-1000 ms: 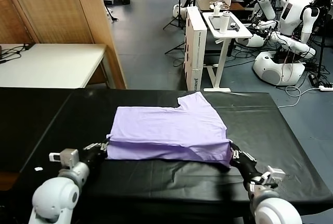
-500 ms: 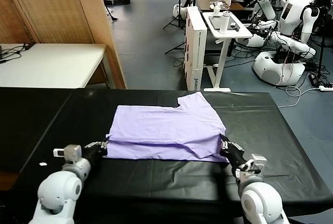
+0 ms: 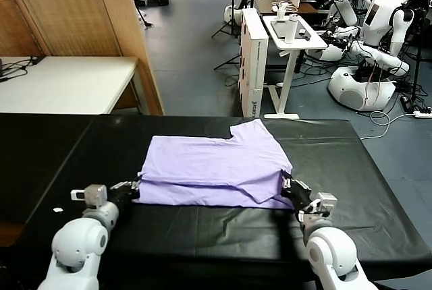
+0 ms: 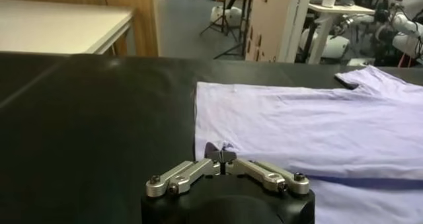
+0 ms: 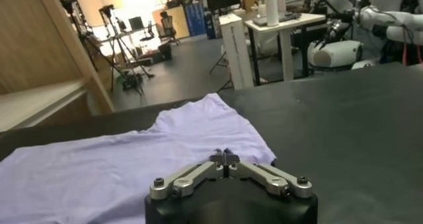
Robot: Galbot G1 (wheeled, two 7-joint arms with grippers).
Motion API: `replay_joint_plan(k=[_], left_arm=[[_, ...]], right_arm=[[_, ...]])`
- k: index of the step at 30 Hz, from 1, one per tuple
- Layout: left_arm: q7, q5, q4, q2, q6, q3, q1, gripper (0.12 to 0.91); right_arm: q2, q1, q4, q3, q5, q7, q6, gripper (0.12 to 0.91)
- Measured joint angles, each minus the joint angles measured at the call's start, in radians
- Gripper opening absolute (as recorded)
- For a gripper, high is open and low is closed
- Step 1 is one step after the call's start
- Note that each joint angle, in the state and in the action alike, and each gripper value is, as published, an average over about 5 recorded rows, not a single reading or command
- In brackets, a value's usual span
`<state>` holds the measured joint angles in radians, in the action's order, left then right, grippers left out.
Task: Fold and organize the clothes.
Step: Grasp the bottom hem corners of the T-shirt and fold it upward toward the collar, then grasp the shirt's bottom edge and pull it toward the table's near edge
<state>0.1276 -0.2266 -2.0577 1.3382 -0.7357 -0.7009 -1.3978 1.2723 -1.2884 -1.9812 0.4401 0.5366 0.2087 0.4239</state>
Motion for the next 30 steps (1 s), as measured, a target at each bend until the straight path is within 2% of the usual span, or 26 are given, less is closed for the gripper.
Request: replay_joint_plan(k=[6, 9, 12, 16, 20, 30], left_arm=[[-0.034, -0.01, 0.011, 0.017, 0.018, 0.001, -0.009, 0.568], [-0.046, -0.024, 0.012, 0.02, 0.027, 0.0, -0.012, 0.755], [-0.053, -0.037, 0.004, 0.022, 0.029, -0.003, -0.018, 0.875], [-0.048, -0.039, -0.019, 0.023, 0.022, -0.004, -0.032, 0.904], [-0.029, -0.025, -0.035, 0.022, 0.016, -0.002, -0.046, 0.907], [-0.002, -0.004, -0.045, 0.02, 0.011, 0.004, -0.066, 0.907]], right_arm=[[-0.014, -0.016, -0.018, 0.023, -0.003, -0.003, -0.004, 0.822], [-0.024, -0.03, -0.033, 0.036, -0.012, -0.003, 0.007, 0.895], [-0.037, -0.058, -0.055, 0.046, -0.042, -0.01, 0.024, 0.905], [-0.054, -0.122, -0.095, 0.042, -0.105, -0.026, 0.038, 0.907], [-0.068, -0.19, -0.125, 0.033, -0.143, -0.029, 0.055, 0.907], [-0.096, -0.237, -0.134, 0.019, -0.152, -0.041, 0.072, 0.907]])
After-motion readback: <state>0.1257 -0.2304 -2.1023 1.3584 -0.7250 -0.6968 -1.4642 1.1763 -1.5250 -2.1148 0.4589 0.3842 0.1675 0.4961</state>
